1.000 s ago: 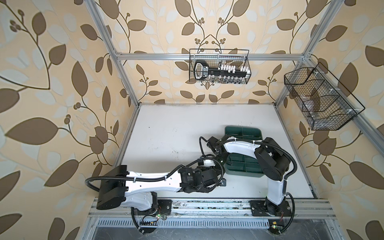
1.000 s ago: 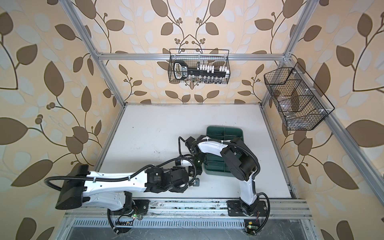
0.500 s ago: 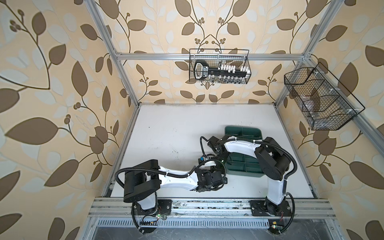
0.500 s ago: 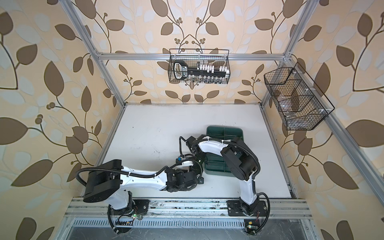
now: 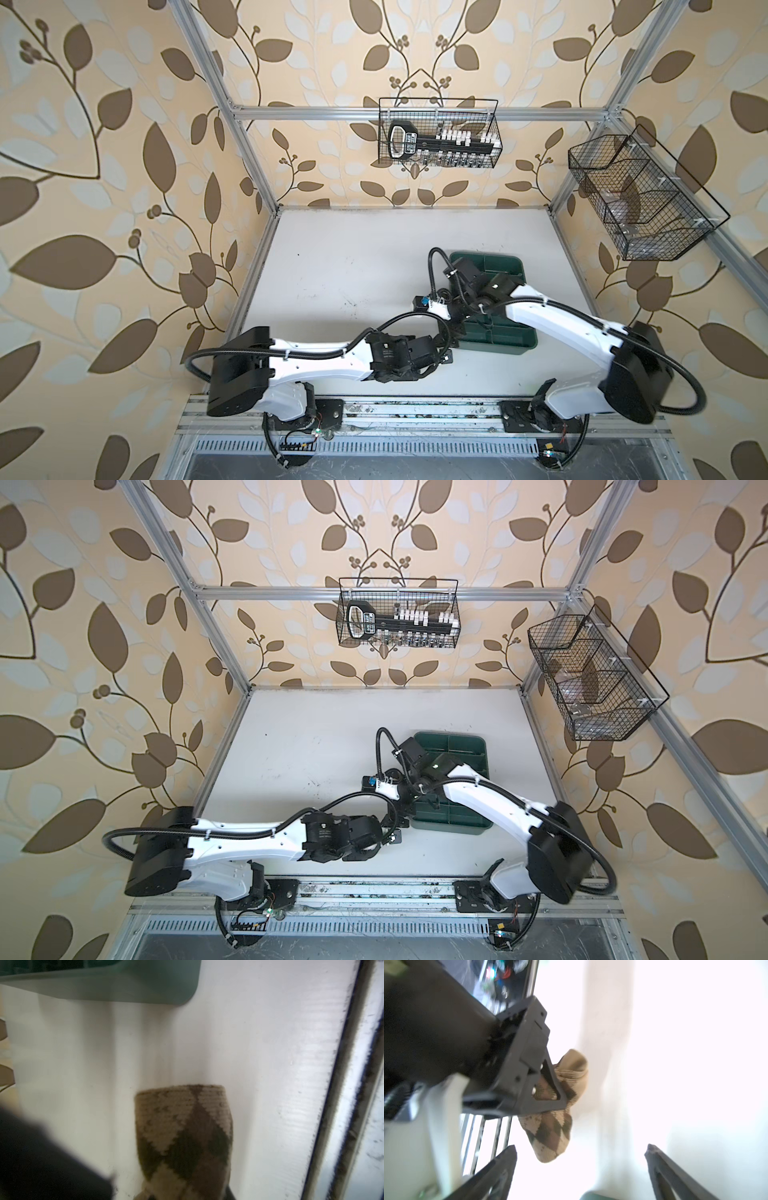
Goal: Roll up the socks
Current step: 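Lift the rolled sock with the left gripper toward the tray while the right arm withdraws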
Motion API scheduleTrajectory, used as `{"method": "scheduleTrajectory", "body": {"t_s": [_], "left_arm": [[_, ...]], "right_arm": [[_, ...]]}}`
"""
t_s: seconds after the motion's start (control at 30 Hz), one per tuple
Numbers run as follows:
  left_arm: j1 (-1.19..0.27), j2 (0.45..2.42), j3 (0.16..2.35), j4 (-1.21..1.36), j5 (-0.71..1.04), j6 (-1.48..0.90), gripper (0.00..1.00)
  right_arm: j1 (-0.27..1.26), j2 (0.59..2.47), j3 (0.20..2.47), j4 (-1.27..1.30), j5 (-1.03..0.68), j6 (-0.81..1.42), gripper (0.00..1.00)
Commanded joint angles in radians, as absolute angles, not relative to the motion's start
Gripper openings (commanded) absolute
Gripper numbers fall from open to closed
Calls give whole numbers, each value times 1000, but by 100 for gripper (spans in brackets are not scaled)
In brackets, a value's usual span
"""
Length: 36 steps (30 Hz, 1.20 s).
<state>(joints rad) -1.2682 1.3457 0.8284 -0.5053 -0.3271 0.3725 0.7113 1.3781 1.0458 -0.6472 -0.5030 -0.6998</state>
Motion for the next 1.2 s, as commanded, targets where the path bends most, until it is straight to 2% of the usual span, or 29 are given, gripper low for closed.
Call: {"method": "scheduleTrajectory", "body": {"t_s": [0.0, 0.1, 0.23, 0.33, 0.4, 0.53, 0.67, 0.9, 1.07, 1.17], "left_arm": [[-1249, 1223, 807, -585, -339, 348, 0], [-1242, 1137, 798, -614, -311, 392, 0], [-1188, 1080, 852, -622, -135, 479, 0], [-1124, 1126, 945, -578, -50, 531, 0], [-1089, 1192, 1022, -538, -45, 561, 0], [-1069, 1382, 1199, -469, -123, 643, 0], [-1063, 1582, 1355, -427, -127, 723, 0], [-1090, 1869, 1517, -316, -126, 754, 0], [-1129, 2019, 1598, -338, -124, 747, 0], [-1129, 2069, 1636, -436, -99, 751, 0]], "right_arm": [[694, 1251, 966, -570, -413, -598, 100], [631, 1097, 912, -469, -253, -496, 100], [547, 913, 886, -334, 150, -196, 100], [473, 767, 884, -324, 436, 46, 100], [428, 654, 871, -346, 533, 153, 100], [393, 408, 810, -365, 545, 204, 100], [393, 254, 794, -439, 526, 225, 100], [393, 180, 800, -567, 530, 239, 100], [394, 171, 772, -576, 490, 252, 100], [394, 170, 769, -584, 464, 258, 100]]}}
